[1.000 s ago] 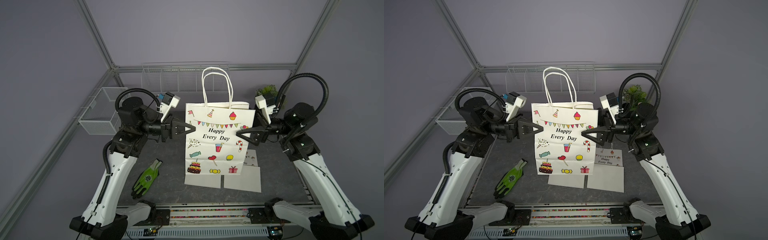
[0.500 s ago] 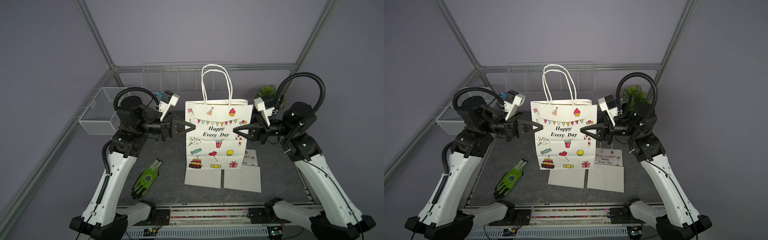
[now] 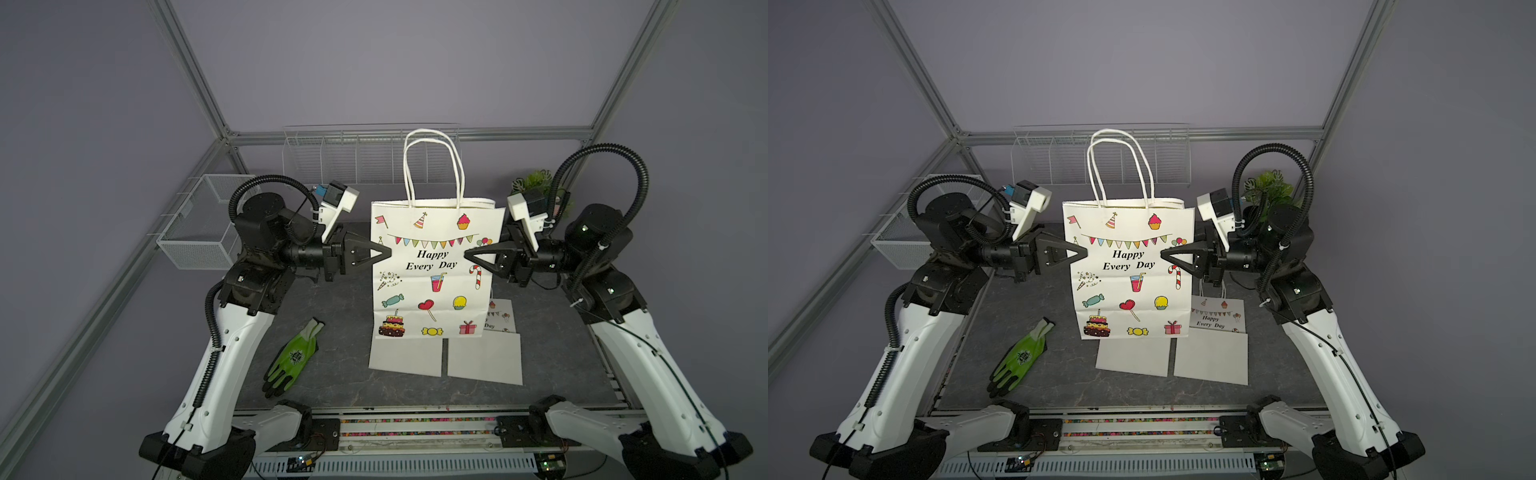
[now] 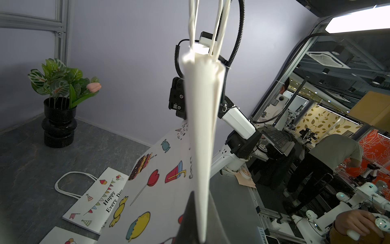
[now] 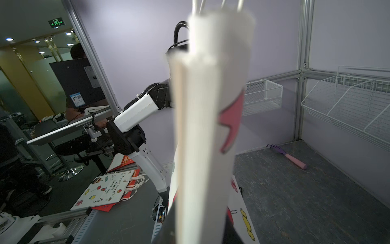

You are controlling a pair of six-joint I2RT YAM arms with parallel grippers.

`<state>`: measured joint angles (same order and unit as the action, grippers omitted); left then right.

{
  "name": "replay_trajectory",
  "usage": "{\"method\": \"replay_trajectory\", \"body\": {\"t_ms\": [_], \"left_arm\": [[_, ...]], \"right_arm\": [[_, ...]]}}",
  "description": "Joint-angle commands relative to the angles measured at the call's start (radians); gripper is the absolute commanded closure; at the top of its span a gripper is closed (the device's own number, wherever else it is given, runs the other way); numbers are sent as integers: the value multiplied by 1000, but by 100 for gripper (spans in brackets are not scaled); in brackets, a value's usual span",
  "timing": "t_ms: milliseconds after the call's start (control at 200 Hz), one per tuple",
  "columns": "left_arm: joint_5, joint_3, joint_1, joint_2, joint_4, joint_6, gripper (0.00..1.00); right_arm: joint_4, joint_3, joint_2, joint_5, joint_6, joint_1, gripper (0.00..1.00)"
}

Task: Put away the paper bag
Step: Press the paper bag.

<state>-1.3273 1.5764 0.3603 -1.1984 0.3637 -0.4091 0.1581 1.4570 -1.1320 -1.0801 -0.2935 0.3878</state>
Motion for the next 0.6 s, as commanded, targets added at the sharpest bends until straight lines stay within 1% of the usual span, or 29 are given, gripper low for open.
{"method": "replay_trajectory", "body": {"t_ms": [0,35,70,100,130,190,235,275,325,365,380,405,520,595], "left_arm": [[13,-3,-4,21,-18,-5,98],[13,0,-5,22,-19,-7,100],[10,-1,-6,23,-18,-8,100],[8,-1,-8,25,-17,-6,100],[5,-4,-10,26,-17,-5,100],[-5,-16,-11,32,-11,5,100],[-22,-26,-11,39,-3,17,100],[-31,-35,-12,44,17,43,100],[-31,-53,-14,54,49,80,100],[-37,-73,-14,60,50,92,100],[-41,-80,-14,62,50,93,100],[-47,-88,-15,66,49,100,100],[-68,-111,-14,77,50,119,100],[-81,-107,-15,72,49,126,100]], "right_arm": [[-1,13,29,21,16,-8,45],[0,11,35,24,17,-14,27],[1,8,43,28,16,-22,13],[4,5,51,30,16,-30,5],[8,2,59,30,17,-43,0],[23,2,78,46,15,-77,4],[24,-6,95,68,6,-111,8],[16,-13,110,86,-10,-140,10],[11,-22,127,118,-23,-175,10],[12,-28,140,154,-26,-178,9],[14,-29,144,171,-26,-206,9],[25,-31,151,205,-23,-217,9],[72,-40,177,375,6,-238,7],[63,-55,185,423,9,-240,7]]}}
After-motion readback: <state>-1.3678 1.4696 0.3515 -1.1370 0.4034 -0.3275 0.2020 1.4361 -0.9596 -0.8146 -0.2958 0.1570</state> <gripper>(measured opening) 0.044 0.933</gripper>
